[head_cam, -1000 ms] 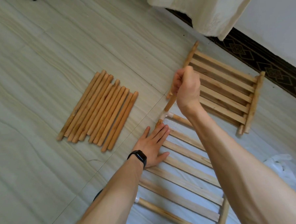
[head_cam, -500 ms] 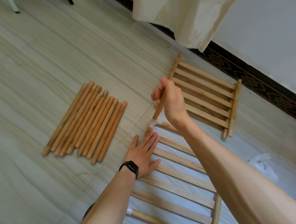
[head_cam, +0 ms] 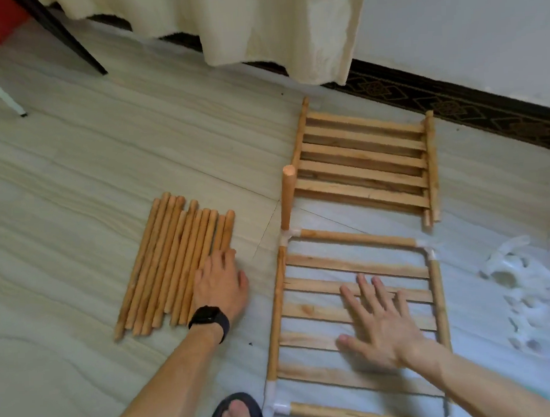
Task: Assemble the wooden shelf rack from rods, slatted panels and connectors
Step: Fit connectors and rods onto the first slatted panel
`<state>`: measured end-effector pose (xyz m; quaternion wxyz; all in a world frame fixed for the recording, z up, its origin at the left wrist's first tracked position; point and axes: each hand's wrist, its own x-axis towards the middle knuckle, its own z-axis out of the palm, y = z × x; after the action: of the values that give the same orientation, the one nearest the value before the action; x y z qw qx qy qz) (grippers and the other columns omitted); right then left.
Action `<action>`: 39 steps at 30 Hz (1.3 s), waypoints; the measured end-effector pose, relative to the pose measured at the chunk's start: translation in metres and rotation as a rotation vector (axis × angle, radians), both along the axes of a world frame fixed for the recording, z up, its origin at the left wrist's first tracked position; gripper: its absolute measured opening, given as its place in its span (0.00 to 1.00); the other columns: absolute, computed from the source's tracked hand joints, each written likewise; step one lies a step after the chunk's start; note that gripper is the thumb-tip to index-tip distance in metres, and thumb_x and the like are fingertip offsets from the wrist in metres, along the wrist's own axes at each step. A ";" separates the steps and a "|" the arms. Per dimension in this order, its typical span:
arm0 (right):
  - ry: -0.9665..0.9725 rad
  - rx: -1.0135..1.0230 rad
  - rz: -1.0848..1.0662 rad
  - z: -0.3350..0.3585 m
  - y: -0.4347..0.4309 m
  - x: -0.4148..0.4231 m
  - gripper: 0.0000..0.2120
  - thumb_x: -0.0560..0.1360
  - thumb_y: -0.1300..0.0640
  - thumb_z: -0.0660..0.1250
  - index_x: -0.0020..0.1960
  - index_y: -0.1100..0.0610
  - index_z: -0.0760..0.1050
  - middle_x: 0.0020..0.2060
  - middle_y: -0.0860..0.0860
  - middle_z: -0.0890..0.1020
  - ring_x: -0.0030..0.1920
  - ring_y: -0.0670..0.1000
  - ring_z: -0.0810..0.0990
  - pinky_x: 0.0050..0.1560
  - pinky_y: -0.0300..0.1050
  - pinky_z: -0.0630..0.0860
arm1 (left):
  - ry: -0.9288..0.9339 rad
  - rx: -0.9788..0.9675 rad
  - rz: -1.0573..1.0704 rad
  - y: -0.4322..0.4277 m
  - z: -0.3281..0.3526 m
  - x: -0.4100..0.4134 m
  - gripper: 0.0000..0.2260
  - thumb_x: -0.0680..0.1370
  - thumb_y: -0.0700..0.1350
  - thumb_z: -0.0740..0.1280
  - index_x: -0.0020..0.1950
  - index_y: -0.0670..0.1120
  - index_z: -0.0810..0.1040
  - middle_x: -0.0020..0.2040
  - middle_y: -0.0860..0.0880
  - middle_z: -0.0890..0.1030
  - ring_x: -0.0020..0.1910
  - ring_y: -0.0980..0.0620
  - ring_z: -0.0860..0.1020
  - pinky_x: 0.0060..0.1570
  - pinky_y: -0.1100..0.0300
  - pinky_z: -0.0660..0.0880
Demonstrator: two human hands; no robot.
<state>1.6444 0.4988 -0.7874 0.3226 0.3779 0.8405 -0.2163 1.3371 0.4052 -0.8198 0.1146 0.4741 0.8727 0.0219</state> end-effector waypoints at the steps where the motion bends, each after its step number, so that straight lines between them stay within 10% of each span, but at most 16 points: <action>1: 0.001 0.041 -0.001 -0.004 -0.008 0.001 0.44 0.73 0.22 0.44 0.80 0.41 0.34 0.79 0.57 0.35 0.78 0.62 0.31 0.74 0.70 0.41 | 0.031 -0.050 -0.001 -0.001 0.004 -0.008 0.18 0.76 0.50 0.68 0.63 0.44 0.74 0.57 0.43 0.77 0.54 0.43 0.76 0.49 0.49 0.75; 6: 0.010 0.101 -0.089 -0.039 -0.016 0.004 0.46 0.72 0.22 0.52 0.79 0.51 0.61 0.77 0.62 0.64 0.77 0.67 0.57 0.66 0.71 0.55 | 0.124 -0.279 -0.119 0.003 0.021 -0.020 0.16 0.82 0.53 0.60 0.66 0.47 0.69 0.59 0.48 0.78 0.56 0.48 0.77 0.44 0.56 0.71; 12: -0.002 0.085 -0.058 -0.026 -0.013 -0.002 0.45 0.72 0.21 0.40 0.71 0.43 0.17 0.70 0.54 0.18 0.70 0.61 0.16 0.70 0.72 0.28 | -0.241 -0.337 0.150 0.010 0.035 -0.015 0.06 0.81 0.48 0.63 0.54 0.47 0.73 0.45 0.49 0.80 0.41 0.50 0.78 0.36 0.58 0.74; 18: -0.047 0.023 -0.043 -0.025 -0.011 -0.002 0.45 0.72 0.21 0.39 0.70 0.44 0.16 0.68 0.54 0.16 0.68 0.61 0.14 0.70 0.72 0.28 | -0.950 -0.272 0.433 -0.005 0.066 -0.012 0.08 0.77 0.44 0.73 0.54 0.49 0.79 0.46 0.49 0.85 0.45 0.51 0.83 0.51 0.53 0.79; 25: 0.059 -0.117 -0.101 -0.008 -0.003 -0.004 0.49 0.69 0.20 0.45 0.76 0.42 0.24 0.71 0.54 0.21 0.72 0.62 0.20 0.72 0.70 0.30 | -0.912 -0.592 -0.068 0.008 0.097 0.024 0.08 0.77 0.42 0.72 0.56 0.47 0.80 0.47 0.49 0.85 0.41 0.57 0.83 0.44 0.65 0.80; 28: 0.395 -0.278 -0.494 0.017 0.014 0.001 0.40 0.73 0.26 0.56 0.79 0.44 0.56 0.79 0.46 0.55 0.80 0.53 0.53 0.77 0.55 0.54 | -0.704 -0.592 -0.333 0.045 0.101 0.066 0.11 0.78 0.45 0.72 0.59 0.50 0.79 0.51 0.51 0.83 0.45 0.55 0.80 0.45 0.64 0.75; 31: 0.974 -0.416 -1.227 0.038 0.027 0.011 0.11 0.80 0.44 0.63 0.53 0.52 0.74 0.55 0.56 0.84 0.52 0.52 0.84 0.51 0.46 0.76 | -0.578 -0.546 -0.506 0.077 0.097 0.118 0.10 0.78 0.48 0.70 0.59 0.55 0.78 0.53 0.53 0.84 0.50 0.52 0.80 0.51 0.59 0.76; 36: 1.426 -0.339 -1.973 0.047 0.054 0.063 0.12 0.86 0.57 0.55 0.43 0.56 0.66 0.30 0.52 0.72 0.28 0.49 0.75 0.38 0.47 0.77 | -0.483 -0.390 -0.648 0.102 0.075 0.202 0.16 0.80 0.57 0.64 0.67 0.56 0.73 0.62 0.51 0.78 0.61 0.46 0.77 0.59 0.48 0.76; 39: 1.596 -0.260 -2.133 0.062 0.077 0.106 0.16 0.84 0.53 0.55 0.38 0.52 0.64 0.23 0.46 0.65 0.24 0.46 0.65 0.34 0.42 0.65 | -0.334 -0.422 -0.669 0.101 0.050 0.230 0.36 0.77 0.69 0.60 0.81 0.57 0.53 0.82 0.46 0.52 0.80 0.42 0.53 0.76 0.41 0.53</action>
<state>1.7499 0.5760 -0.7256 -0.5452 0.5828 0.0673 -0.5988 1.5674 0.5066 -0.7695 0.3498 0.6870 0.6257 -0.1189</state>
